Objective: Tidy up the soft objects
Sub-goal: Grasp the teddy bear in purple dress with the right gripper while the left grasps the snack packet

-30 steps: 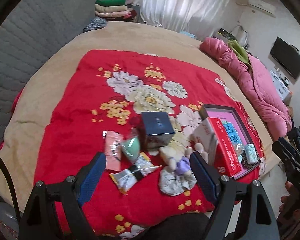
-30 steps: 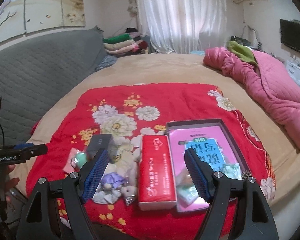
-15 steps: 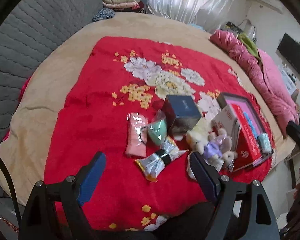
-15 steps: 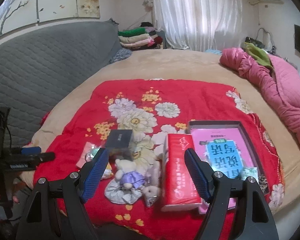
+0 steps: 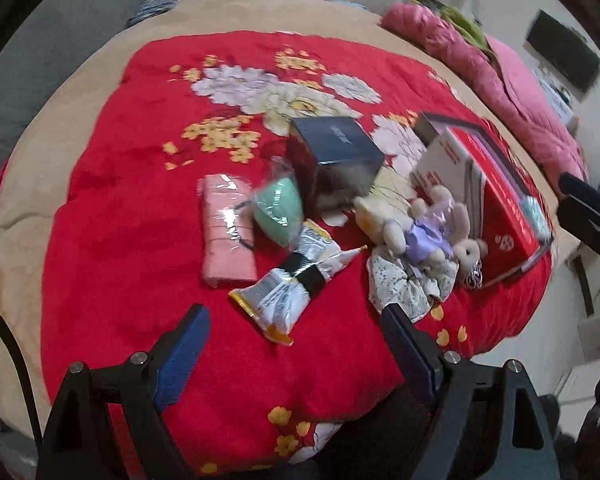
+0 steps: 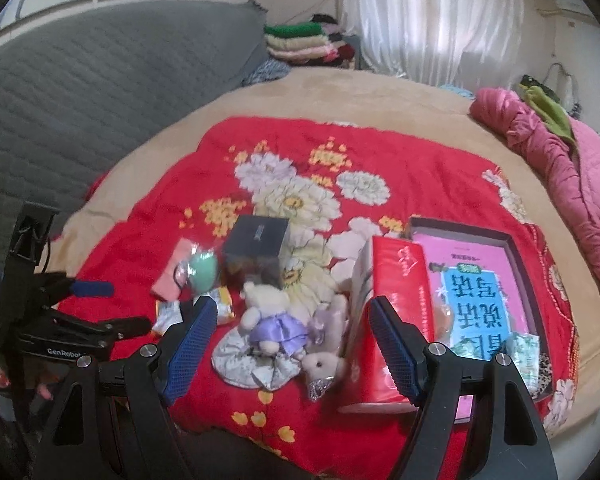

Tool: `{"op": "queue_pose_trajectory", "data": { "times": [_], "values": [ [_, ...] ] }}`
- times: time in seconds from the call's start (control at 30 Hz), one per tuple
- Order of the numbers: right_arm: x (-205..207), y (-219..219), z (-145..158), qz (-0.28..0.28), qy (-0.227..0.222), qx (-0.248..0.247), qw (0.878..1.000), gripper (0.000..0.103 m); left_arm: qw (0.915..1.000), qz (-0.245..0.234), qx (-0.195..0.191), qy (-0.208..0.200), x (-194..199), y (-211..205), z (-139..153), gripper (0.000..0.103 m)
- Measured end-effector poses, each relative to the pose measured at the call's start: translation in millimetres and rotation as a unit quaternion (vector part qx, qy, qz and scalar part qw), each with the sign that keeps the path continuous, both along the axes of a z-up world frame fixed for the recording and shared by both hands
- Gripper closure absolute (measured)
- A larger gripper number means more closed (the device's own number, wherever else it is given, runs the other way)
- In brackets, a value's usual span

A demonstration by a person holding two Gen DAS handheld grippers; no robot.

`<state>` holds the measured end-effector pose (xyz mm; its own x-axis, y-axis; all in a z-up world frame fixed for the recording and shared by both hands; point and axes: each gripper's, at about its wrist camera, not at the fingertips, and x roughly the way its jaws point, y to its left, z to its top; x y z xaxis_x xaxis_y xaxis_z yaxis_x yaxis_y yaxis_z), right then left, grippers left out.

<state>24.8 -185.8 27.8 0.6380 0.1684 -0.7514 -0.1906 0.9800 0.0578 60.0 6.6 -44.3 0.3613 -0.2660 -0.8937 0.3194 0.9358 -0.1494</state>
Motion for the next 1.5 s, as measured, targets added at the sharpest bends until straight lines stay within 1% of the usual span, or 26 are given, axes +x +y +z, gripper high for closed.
{"op": "queue_pose_trajectory", "data": {
  "times": [0.1,0.17,0.27,0.37,0.47,0.57,0.67,0.77,0.83,0.97,1.07,1.13,1.17,1.2,1.27,1.33,1.37,1.5],
  "values": [
    [5,3,-8,0.004,0.01,-0.006,1.0,0.024,0.9996,-0.025,0.013,0.0,5,-7,-6,0.016],
    [9,2,-12,0.006,0.015,0.003,1.0,0.024,0.9988,-0.044,0.018,-0.001,9,-12,-10,0.016],
    [14,3,-17,0.008,0.023,0.001,1.0,0.024,0.9974,-0.067,0.021,0.013,20,-17,-21,0.017],
    [21,6,-25,0.016,0.035,-0.011,0.999,0.024,0.9953,-0.083,0.047,0.016,28,-23,-32,0.017],
    [29,11,-33,0.028,0.048,-0.025,0.998,0.024,0.9925,-0.104,0.061,0.02,34,-30,-40,0.019],
    [40,19,-43,0.048,0.065,-0.037,0.996,0.024,0.9913,-0.117,0.051,0.033,42,-33,-46,0.023],
    [54,29,-53,0.072,0.086,-0.046,0.993,0.024,0.9897,-0.128,0.049,0.041,48,-38,-53,0.031],
    [71,39,-70,0.094,0.12,-0.06,0.987,0.024,0.9885,-0.137,0.046,0.044,51,-41,-58,0.033],
    [79,44,-80,0.101,0.137,-0.068,0.983,0.024,0.9884,-0.138,0.042,0.047,53,-41,-60,0.038],
    [94,54,-103,0.112,0.171,-0.073,0.976,0.024,0.9885,-0.138,0.032,0.051,56,-39,-65,0.042],
    [103,58,-114,0.116,0.182,-0.07,0.974,0.023,0.9889,-0.136,0.022,0.055,57,-36,-69,0.043],
    [110,59,-119,0.11,0.185,-0.064,0.975,0.024,0.9891,-0.135,0.017,0.056,57,-35,-71,0.044],
    [112,59,-122,0.109,0.191,-0.059,0.974,0.025,0.9892,-0.134,0.014,0.058,58,-34,-72,0.044],
    [115,60,-127,0.109,0.201,-0.057,0.972,0.033,0.9893,-0.134,0.012,0.058,58,-34,-72,0.044],
    [119,62,-134,0.112,0.213,-0.061,0.969,0.043,0.9893,-0.134,0.01,0.057,58,-34,-72,0.044],
    [121,64,-140,0.115,0.22,-0.06,0.967,0.044,0.9893,-0.134,0.007,0.057,58,-36,-73,0.044],
    [121,66,-143,0.119,0.223,-0.061,0.966,0.048,0.9893,-0.134,0.007,0.057,59,-36,-73,0.044],
    [117,69,-143,0.116,0.209,-0.066,0.969,0.053,0.9899,-0.129,0.009,0.058,57,-39,-75,0.044]
  ]
}}
